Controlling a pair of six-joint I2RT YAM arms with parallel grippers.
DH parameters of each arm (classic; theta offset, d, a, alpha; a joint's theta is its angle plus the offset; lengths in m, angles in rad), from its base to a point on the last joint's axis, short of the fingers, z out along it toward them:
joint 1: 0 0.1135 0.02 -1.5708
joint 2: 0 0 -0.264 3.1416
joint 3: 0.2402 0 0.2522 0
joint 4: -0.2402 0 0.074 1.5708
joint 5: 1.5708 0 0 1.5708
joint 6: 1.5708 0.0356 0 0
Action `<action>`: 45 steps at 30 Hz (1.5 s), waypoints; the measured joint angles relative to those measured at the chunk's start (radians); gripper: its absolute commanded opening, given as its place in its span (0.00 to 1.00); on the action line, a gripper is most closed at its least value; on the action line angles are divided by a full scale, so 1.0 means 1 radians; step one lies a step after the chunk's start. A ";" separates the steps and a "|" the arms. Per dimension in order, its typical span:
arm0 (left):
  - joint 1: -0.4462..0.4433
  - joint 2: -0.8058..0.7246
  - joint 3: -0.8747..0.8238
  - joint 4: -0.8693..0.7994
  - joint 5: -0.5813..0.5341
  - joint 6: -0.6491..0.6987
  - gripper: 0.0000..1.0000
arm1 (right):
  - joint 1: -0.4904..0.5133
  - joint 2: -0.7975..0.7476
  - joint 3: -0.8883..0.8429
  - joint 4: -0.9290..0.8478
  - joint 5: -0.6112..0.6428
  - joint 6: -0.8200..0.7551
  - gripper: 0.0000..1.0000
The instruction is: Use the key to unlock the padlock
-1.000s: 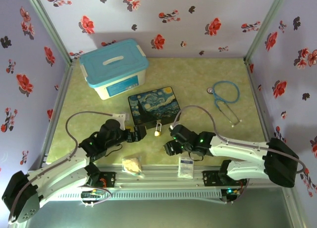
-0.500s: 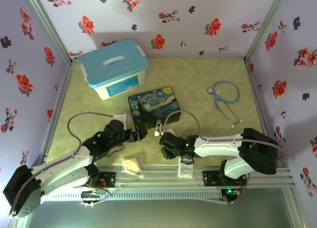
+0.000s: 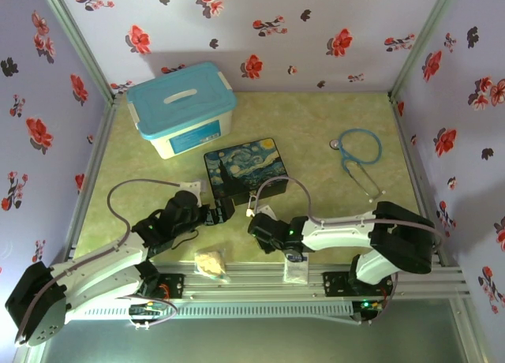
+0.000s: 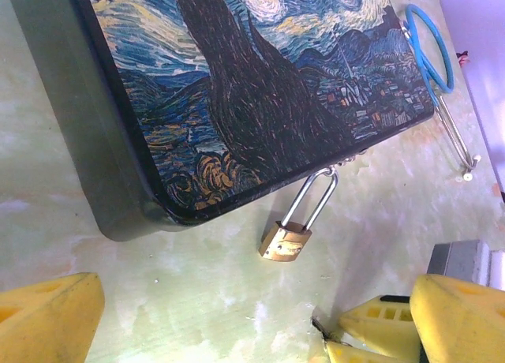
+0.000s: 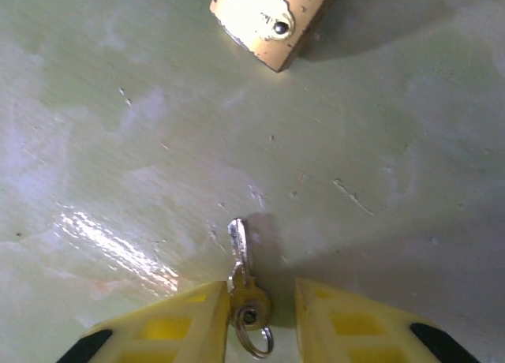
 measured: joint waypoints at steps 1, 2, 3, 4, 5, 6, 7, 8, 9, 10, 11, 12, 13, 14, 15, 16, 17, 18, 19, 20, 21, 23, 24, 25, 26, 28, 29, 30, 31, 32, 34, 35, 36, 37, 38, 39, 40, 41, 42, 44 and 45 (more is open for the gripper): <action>0.000 0.000 0.000 0.000 0.000 0.000 1.00 | 0.007 0.005 0.003 0.005 0.004 0.008 0.16; 0.000 0.000 0.000 0.000 -0.002 0.000 1.00 | 0.012 0.006 0.003 0.011 0.012 0.015 0.12; 0.000 0.000 0.000 0.000 -0.002 -0.001 1.00 | 0.013 0.005 0.001 0.020 0.012 0.023 0.10; 0.000 0.000 0.000 0.000 -0.002 -0.002 1.00 | 0.013 0.005 -0.004 0.036 0.012 0.031 0.07; 0.000 0.000 0.000 0.001 -0.002 -0.003 1.00 | 0.013 0.001 -0.011 0.053 0.012 0.035 0.06; 0.000 0.000 0.000 0.002 -0.002 -0.003 1.00 | 0.012 -0.005 -0.022 0.071 0.010 0.041 0.06; 0.000 0.001 0.000 0.003 -0.002 -0.004 1.00 | 0.009 -0.015 -0.037 0.090 0.006 0.046 0.02; 0.000 0.002 0.000 0.006 -0.002 -0.004 0.99 | 0.002 -0.027 -0.051 0.108 -0.004 0.048 0.00; 0.000 0.005 0.000 0.010 -0.002 -0.004 0.98 | -0.004 -0.037 -0.061 0.116 -0.013 0.048 0.00; 0.000 0.011 0.000 0.016 -0.001 -0.003 0.97 | -0.014 -0.047 -0.072 0.127 -0.027 0.047 0.00; 0.000 0.018 0.000 0.021 0.000 -0.003 0.96 | -0.026 -0.058 -0.084 0.138 -0.042 0.047 0.00; 0.000 0.026 0.000 0.026 0.002 -0.003 0.95 | -0.037 -0.068 -0.094 0.143 -0.054 0.046 0.00; -0.001 0.035 0.000 0.031 0.006 -0.003 0.94 | -0.053 -0.084 -0.107 0.149 -0.069 0.044 0.00; -0.002 0.045 0.000 0.039 0.011 -0.004 0.93 | -0.068 -0.101 -0.119 0.148 -0.080 0.043 0.00; -0.005 0.056 0.000 0.047 0.018 -0.005 0.92 | -0.083 -0.117 -0.129 0.148 -0.087 0.039 0.00; -0.008 0.064 0.000 0.055 0.020 -0.008 0.91 | -0.093 -0.130 -0.134 0.145 -0.091 0.036 0.00; -0.013 0.077 0.000 0.065 0.025 -0.013 0.88 | -0.104 -0.145 -0.135 0.141 -0.093 0.033 0.00; -0.018 0.089 0.000 0.073 0.028 -0.023 0.86 | -0.111 -0.159 -0.135 0.141 -0.095 0.028 0.00; -0.023 0.099 0.000 0.079 0.028 -0.033 0.86 | -0.113 -0.170 -0.135 0.141 -0.095 0.023 0.00; -0.029 0.108 0.000 0.085 0.029 -0.047 0.85 | -0.115 -0.181 -0.135 0.141 -0.096 0.018 0.00; -0.038 0.114 0.000 0.091 0.027 -0.062 0.85 | -0.115 -0.188 -0.135 0.141 -0.096 0.013 0.00; -0.064 0.119 0.000 0.110 0.013 -0.108 0.85 | -0.115 -0.196 -0.135 0.140 -0.095 0.011 0.00; -0.082 0.120 0.000 0.126 0.001 -0.135 0.85 | -0.115 -0.198 -0.135 0.140 -0.094 0.011 0.00; -0.098 0.120 0.000 0.140 -0.013 -0.160 0.85 | -0.118 -0.201 -0.134 0.138 -0.092 0.012 0.00; -0.117 0.121 0.000 0.162 -0.030 -0.193 0.86 | -0.121 -0.205 -0.130 0.133 -0.087 0.016 0.00; -0.146 0.123 -0.014 0.230 -0.065 -0.261 0.87 | -0.123 -0.215 -0.118 0.126 -0.074 0.024 0.00; -0.159 0.123 -0.031 0.274 -0.087 -0.304 0.87 | -0.124 -0.225 -0.110 0.124 -0.063 0.031 0.00; -0.170 0.125 -0.053 0.319 -0.110 -0.354 0.88 | -0.124 -0.237 -0.101 0.125 -0.053 0.039 0.00; -0.178 0.130 -0.071 0.350 -0.127 -0.397 0.89 | -0.126 -0.253 -0.095 0.127 -0.042 0.046 0.00; -0.185 0.138 -0.089 0.380 -0.148 -0.447 0.90 | -0.126 -0.270 -0.090 0.129 -0.031 0.049 0.00; -0.196 0.146 -0.108 0.411 -0.182 -0.535 0.93 | -0.126 -0.309 -0.084 0.137 -0.004 0.061 0.00; -0.200 0.146 -0.110 0.422 -0.198 -0.576 0.94 | -0.127 -0.330 -0.082 0.142 0.009 0.065 0.00; -0.206 0.146 -0.110 0.436 -0.215 -0.617 0.95 | -0.128 -0.348 -0.081 0.145 0.019 0.068 0.00; -0.212 0.146 -0.110 0.452 -0.231 -0.653 0.95 | -0.129 -0.361 -0.079 0.152 0.027 0.071 0.00; -0.220 0.147 -0.110 0.475 -0.246 -0.693 0.95 | -0.132 -0.372 -0.077 0.163 0.034 0.072 0.00; -0.227 0.152 -0.110 0.500 -0.259 -0.725 0.96 | -0.133 -0.380 -0.074 0.174 0.040 0.072 0.00; -0.233 0.160 -0.110 0.531 -0.268 -0.755 0.96 | -0.133 -0.384 -0.072 0.188 0.045 0.072 0.00; -0.238 0.172 -0.110 0.562 -0.276 -0.785 0.96 | -0.133 -0.386 -0.070 0.203 0.046 0.071 0.00; -0.243 0.185 -0.110 0.591 -0.284 -0.813 0.96 | -0.133 -0.387 -0.069 0.221 0.046 0.071 0.00; -0.252 0.213 -0.105 0.632 -0.294 -0.861 0.98 | -0.133 -0.386 -0.069 0.269 0.045 0.070 0.00; -0.256 0.224 -0.102 0.647 -0.298 -0.880 0.98 | -0.133 -0.386 -0.069 0.298 0.045 0.068 0.00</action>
